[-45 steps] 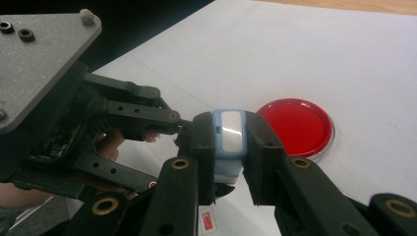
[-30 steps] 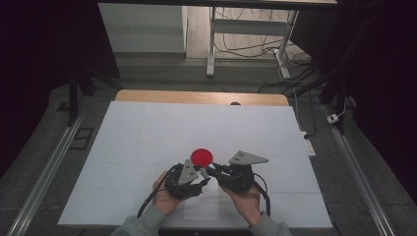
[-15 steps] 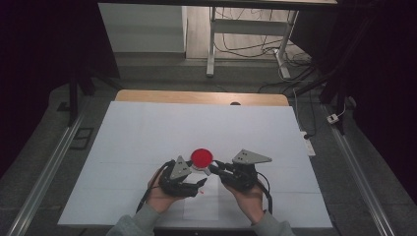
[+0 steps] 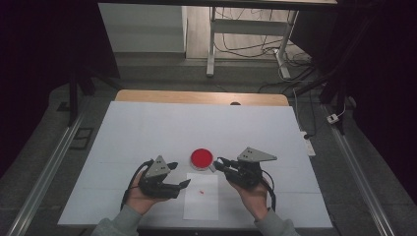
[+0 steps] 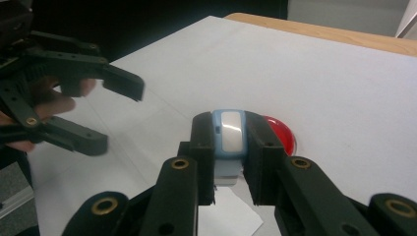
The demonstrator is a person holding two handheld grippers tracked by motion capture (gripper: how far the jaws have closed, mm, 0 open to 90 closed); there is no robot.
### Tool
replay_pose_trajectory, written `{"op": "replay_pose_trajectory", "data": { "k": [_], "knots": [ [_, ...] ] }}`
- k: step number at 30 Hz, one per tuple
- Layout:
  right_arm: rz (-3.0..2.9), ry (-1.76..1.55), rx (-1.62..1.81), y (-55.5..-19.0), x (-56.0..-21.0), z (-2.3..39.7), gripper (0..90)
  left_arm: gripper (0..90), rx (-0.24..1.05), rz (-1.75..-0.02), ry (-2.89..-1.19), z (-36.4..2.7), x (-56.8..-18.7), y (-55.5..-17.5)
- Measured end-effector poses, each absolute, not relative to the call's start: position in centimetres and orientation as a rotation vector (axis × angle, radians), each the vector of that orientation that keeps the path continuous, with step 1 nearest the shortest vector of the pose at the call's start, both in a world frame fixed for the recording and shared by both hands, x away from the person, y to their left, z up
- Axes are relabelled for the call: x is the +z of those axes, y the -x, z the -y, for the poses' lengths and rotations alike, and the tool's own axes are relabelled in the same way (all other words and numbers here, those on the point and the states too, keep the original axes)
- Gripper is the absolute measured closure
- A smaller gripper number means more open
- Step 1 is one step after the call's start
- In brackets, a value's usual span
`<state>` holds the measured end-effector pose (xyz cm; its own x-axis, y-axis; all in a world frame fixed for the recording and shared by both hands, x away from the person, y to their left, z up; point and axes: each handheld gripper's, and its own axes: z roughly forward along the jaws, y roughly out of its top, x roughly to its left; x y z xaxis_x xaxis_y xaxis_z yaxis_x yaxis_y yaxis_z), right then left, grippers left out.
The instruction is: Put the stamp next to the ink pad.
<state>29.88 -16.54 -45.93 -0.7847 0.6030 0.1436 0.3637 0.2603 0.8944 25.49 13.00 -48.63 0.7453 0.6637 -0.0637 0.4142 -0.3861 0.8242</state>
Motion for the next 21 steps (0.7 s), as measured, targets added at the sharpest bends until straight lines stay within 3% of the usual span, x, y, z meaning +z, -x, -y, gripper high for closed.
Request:
{"op": "replay_pose_trajectory", "data": {
  "k": [21],
  "knots": [
    [-2.335,-0.906,1.436,-31.5,-46.5,18.2,75.7,27.2,0.363,-0.963,-2.019,-19.6,-50.3,-22.8]
  ]
}}
